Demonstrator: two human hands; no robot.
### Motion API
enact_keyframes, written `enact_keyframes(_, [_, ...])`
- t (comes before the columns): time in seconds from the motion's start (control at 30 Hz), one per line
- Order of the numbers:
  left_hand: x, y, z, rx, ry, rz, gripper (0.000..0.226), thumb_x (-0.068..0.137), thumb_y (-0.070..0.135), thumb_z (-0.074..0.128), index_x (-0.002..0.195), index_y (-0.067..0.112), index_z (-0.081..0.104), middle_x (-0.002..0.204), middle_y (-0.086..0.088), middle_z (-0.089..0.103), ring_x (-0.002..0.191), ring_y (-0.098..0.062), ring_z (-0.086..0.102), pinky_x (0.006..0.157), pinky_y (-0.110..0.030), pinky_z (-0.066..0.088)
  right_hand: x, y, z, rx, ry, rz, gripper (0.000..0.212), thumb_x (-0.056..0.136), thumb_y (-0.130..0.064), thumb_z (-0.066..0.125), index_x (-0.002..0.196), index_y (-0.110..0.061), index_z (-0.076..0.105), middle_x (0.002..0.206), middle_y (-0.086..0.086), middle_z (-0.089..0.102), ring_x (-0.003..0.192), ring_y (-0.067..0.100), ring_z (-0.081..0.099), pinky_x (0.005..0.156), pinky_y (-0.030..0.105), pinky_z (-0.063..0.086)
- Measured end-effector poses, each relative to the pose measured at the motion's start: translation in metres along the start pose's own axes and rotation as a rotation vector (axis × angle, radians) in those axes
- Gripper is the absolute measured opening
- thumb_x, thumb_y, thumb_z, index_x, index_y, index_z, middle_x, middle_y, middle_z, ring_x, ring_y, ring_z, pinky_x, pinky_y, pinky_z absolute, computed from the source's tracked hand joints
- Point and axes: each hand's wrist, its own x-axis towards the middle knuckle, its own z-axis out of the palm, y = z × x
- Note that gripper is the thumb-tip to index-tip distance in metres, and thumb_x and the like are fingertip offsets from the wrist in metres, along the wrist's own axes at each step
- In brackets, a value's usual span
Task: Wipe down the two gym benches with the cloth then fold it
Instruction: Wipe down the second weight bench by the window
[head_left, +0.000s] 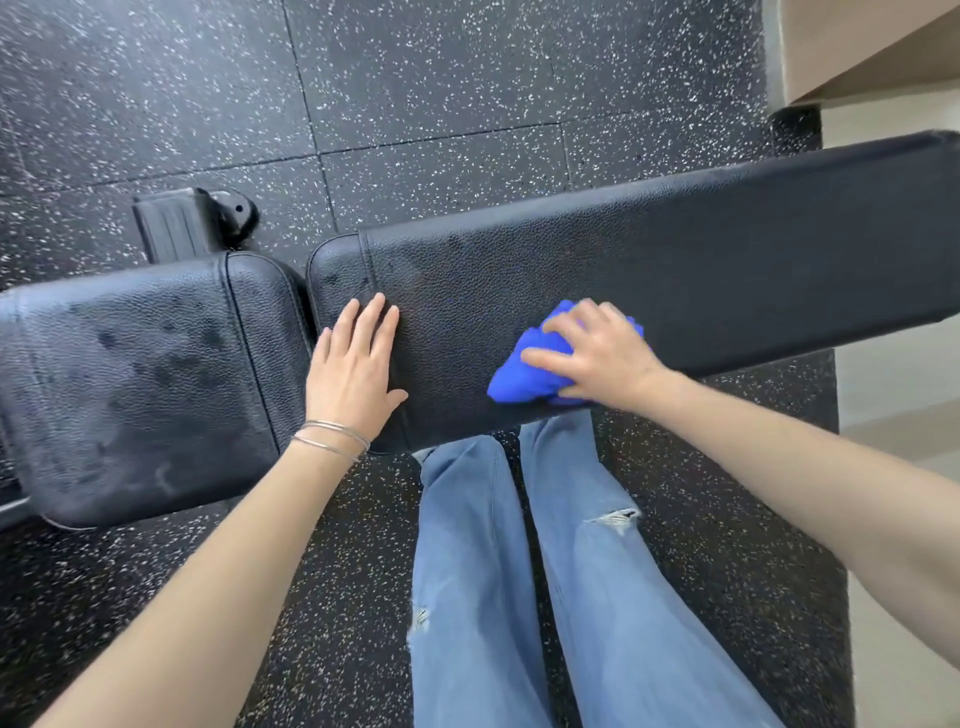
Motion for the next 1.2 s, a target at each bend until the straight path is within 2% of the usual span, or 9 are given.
enact_keyframes(0.17, [0.002, -0.008, 0.002, -0.056, 0.007, -0.017, 0.098, 0.079, 0.04, 0.07, 0.149, 0.013, 0.008, 0.159, -0.004, 0.006, 0.147, -0.022, 0.007, 0.119, -0.04, 0.017, 0.071, 0.011, -0.011, 0.238, 0.0, 1.127, 0.041, 0.082, -0.036, 0.061, 0.121, -0.027, 0.055, 0.119, 0.013, 0.05, 0.101, 0.036, 0.047, 0.078, 0.043, 0.041])
enact_keyframes(0.27, [0.0, -0.024, 0.0, -0.088, 0.011, -0.059, 0.096, 0.08, 0.037, 0.07, 0.149, 0.011, 0.01, 0.159, -0.003, 0.007, 0.147, -0.022, 0.007, 0.12, -0.04, 0.017, 0.127, -0.009, -0.018, 0.318, 0.064, 1.405, 0.039, 0.086, -0.04, 0.054, 0.122, -0.027, 0.05, 0.124, 0.011, 0.045, 0.105, 0.035, 0.042, 0.081, 0.042, 0.038])
enact_keyframes(0.33, [0.0, -0.038, -0.002, -0.086, -0.008, -0.038, 0.095, 0.08, 0.034, 0.07, 0.15, 0.011, 0.011, 0.16, -0.001, 0.007, 0.147, -0.022, 0.007, 0.12, -0.041, 0.017, 0.155, -0.032, -0.022, 0.285, 0.063, 1.312, 0.039, 0.084, -0.041, 0.057, 0.12, -0.028, 0.051, 0.124, 0.01, 0.046, 0.105, 0.035, 0.042, 0.08, 0.041, 0.037])
enact_keyframes(0.47, [0.001, -0.053, -0.006, -0.059, -0.029, 0.026, 0.094, 0.078, 0.032, 0.071, 0.15, 0.015, 0.012, 0.159, 0.005, 0.008, 0.147, -0.019, 0.011, 0.119, -0.039, 0.018, 0.199, -0.076, -0.025, 0.168, -0.018, 0.781, 0.048, 0.078, -0.049, 0.063, 0.12, -0.031, 0.051, 0.127, 0.007, 0.047, 0.108, 0.035, 0.043, 0.083, 0.042, 0.038])
enact_keyframes(0.6, [0.0, -0.053, -0.005, -0.031, -0.025, 0.016, 0.094, 0.079, 0.035, 0.068, 0.15, 0.018, 0.008, 0.159, 0.007, 0.005, 0.146, -0.016, 0.009, 0.118, -0.038, 0.017, 0.185, -0.039, -0.027, 0.163, -0.101, 0.499, 0.054, 0.078, -0.051, 0.063, 0.127, -0.034, 0.048, 0.129, 0.007, 0.046, 0.112, 0.033, 0.043, 0.086, 0.041, 0.038])
enact_keyframes(0.67, [0.001, -0.053, -0.002, -0.028, -0.021, 0.012, 0.094, 0.081, 0.037, 0.067, 0.15, 0.019, 0.006, 0.159, 0.008, 0.003, 0.147, -0.016, 0.008, 0.119, -0.038, 0.016, 0.16, -0.003, -0.025, 0.133, -0.121, 0.565, 0.051, 0.079, -0.048, 0.063, 0.126, -0.032, 0.05, 0.128, 0.009, 0.048, 0.111, 0.033, 0.043, 0.086, 0.041, 0.039])
enact_keyframes(0.87, [0.002, -0.055, 0.005, -0.043, 0.006, 0.011, 0.095, 0.08, 0.038, 0.067, 0.15, 0.02, 0.005, 0.159, 0.009, 0.004, 0.147, -0.015, 0.008, 0.118, -0.038, 0.015, 0.11, 0.076, -0.026, 0.227, -0.137, 1.388, 0.041, 0.087, -0.039, 0.052, 0.124, -0.023, 0.048, 0.131, 0.016, 0.043, 0.117, 0.04, 0.04, 0.093, 0.047, 0.036])
enact_keyframes(0.97, [0.001, -0.056, 0.006, -0.055, 0.013, 0.013, 0.094, 0.081, 0.038, 0.067, 0.15, 0.021, 0.006, 0.159, 0.008, 0.003, 0.147, -0.017, 0.007, 0.118, -0.039, 0.014, 0.135, 0.048, -0.026, 0.195, -0.127, 1.338, 0.04, 0.088, -0.041, 0.053, 0.121, -0.02, 0.048, 0.129, 0.017, 0.044, 0.113, 0.04, 0.042, 0.091, 0.046, 0.037])
enact_keyframes(1.2, [-0.028, -0.083, 0.01, -0.116, 0.018, -0.183, 0.095, 0.079, 0.036, 0.07, 0.149, 0.013, 0.01, 0.159, -0.008, 0.004, 0.147, -0.027, 0.004, 0.12, -0.041, 0.013, 0.22, -0.065, -0.031, 0.209, -0.053, 0.882, 0.045, 0.083, -0.047, 0.058, 0.123, -0.027, 0.052, 0.125, 0.011, 0.048, 0.108, 0.034, 0.044, 0.087, 0.041, 0.038])
